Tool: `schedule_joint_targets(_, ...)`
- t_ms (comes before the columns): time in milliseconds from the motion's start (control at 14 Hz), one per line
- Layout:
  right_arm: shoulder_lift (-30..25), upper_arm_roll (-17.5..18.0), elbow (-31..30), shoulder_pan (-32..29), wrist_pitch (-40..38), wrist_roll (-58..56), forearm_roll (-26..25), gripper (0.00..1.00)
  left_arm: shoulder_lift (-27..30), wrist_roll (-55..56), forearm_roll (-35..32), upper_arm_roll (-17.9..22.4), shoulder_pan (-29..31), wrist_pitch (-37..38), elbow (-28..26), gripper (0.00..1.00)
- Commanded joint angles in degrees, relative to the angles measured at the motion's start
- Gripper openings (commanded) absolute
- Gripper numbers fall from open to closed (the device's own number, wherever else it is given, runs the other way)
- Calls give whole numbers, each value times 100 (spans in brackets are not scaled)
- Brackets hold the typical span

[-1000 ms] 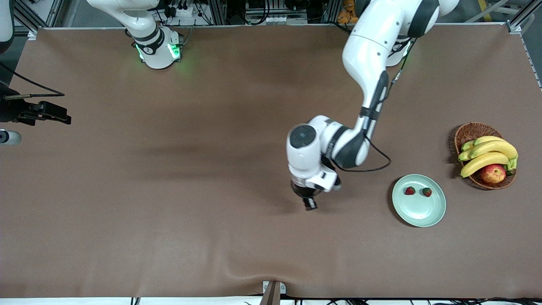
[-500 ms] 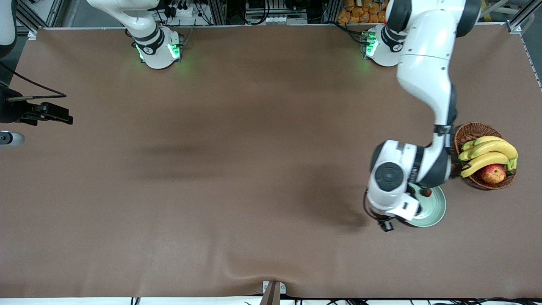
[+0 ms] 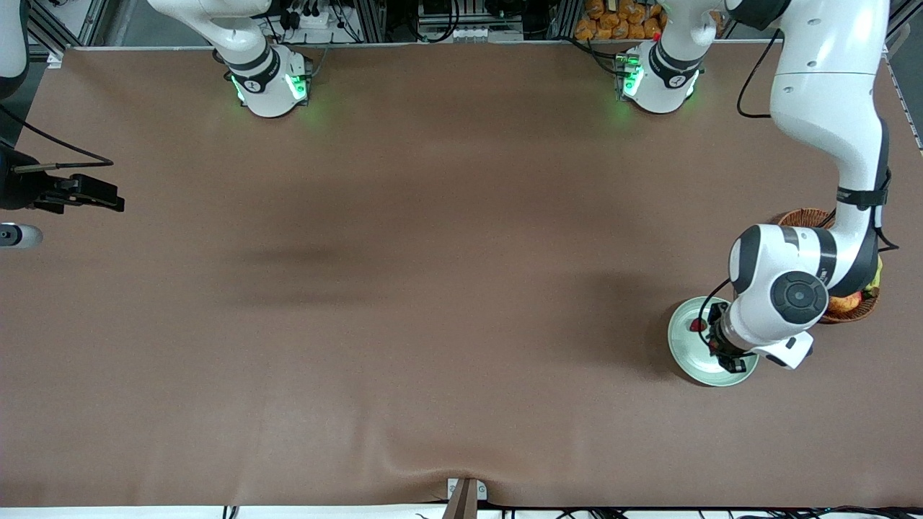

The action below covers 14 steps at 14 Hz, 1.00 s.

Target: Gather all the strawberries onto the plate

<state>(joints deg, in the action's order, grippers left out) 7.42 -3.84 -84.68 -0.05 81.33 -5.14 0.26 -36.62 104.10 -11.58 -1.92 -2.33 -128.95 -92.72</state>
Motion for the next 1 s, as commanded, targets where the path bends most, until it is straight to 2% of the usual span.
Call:
schedule_joint_targets(0,-47,15,-31,-4,-29,22,-105,100,269,-459,6,-142,162,10,-519,0)
schedule_joint_targets(143,-47,15,-31,-4,-29,22,-114,100,225,-766,6,-142,215,10,-493,0)
schedule_joint_targets(214,-47,15,-31,-4,-21,22,-105,100,208,-925,6,-142,207,1,-484,16)
schedule_joint_targets(286,-47,15,-31,-4,-21,22,-114,100,208,-1022,-2,-142,206,1,-467,65)
schedule_joint_targets(357,-47,15,-31,-4,-29,22,-105,100,208,-1145,-20,-142,198,-7,-406,100)
schedule_joint_targets(786,-91,-73,-5,-13,-134,39,-114,100,479,-2242,6,-265,206,10,-220,100)
schedule_joint_targets(929,-91,-64,30,-13,-65,118,-61,100,681,-3022,24,-379,189,254,-151,100)
